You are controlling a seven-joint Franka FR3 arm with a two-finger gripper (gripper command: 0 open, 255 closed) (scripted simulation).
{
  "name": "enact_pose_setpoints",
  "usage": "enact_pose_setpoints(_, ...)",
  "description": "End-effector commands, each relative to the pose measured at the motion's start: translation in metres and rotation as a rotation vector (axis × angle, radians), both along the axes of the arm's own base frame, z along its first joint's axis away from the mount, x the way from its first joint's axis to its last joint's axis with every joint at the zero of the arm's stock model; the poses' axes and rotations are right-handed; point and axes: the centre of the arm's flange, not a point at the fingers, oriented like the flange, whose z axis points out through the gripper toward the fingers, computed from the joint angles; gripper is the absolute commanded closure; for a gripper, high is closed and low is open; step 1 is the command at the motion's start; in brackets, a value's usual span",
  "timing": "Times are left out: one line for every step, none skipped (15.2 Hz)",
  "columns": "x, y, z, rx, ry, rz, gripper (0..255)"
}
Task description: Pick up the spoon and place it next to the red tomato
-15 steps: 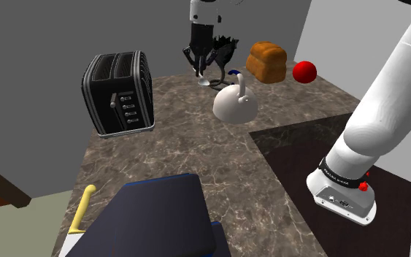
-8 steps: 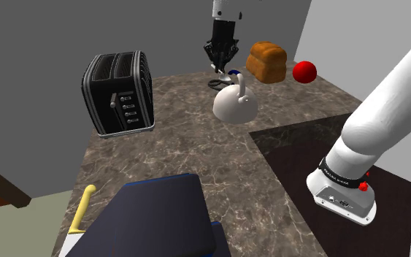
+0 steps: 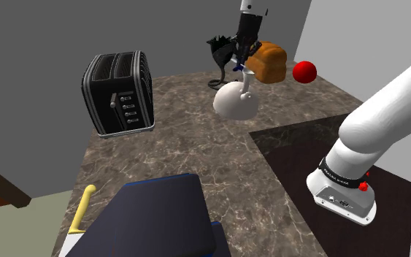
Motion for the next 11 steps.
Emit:
enact_pose_setpoints(-0.022, -0.026, -0.01, -0.045, 0.037, 0.014, 255)
enact_pose_setpoints(-0.029, -0.037, -0.01, -0.045, 0.037, 0.014, 255)
enact_pose_setpoints(-0.036, -0.048, -0.01, -0.045, 0.037, 0.014, 255)
enact_pose_setpoints(-0.043, -0.059, -0.01, -0.045, 0.037, 0.014, 255)
enact_pose_setpoints(-0.05, -0.07, -0.01, -0.045, 0.037, 0.014, 255)
enact_pose_setpoints(-0.057, -0.081, -0.01, -0.045, 0.037, 0.014, 255)
enact_pose_setpoints(-0.064, -0.092, -0.01, -0.045, 0.037, 0.014, 255)
enact_pose_setpoints(-0.072, -0.103, -0.01, -0.045, 0.037, 0.014, 255)
enact_pose_setpoints(-0.079, -0.115, -0.01, -0.045, 0.037, 0.014, 255)
enact_pose_setpoints(-0.086, -0.126, -0.01, -0.045, 0.037, 0.014, 255)
enact_pose_setpoints(-0.093, -0.137, -0.01, -0.045, 0.037, 0.014, 255)
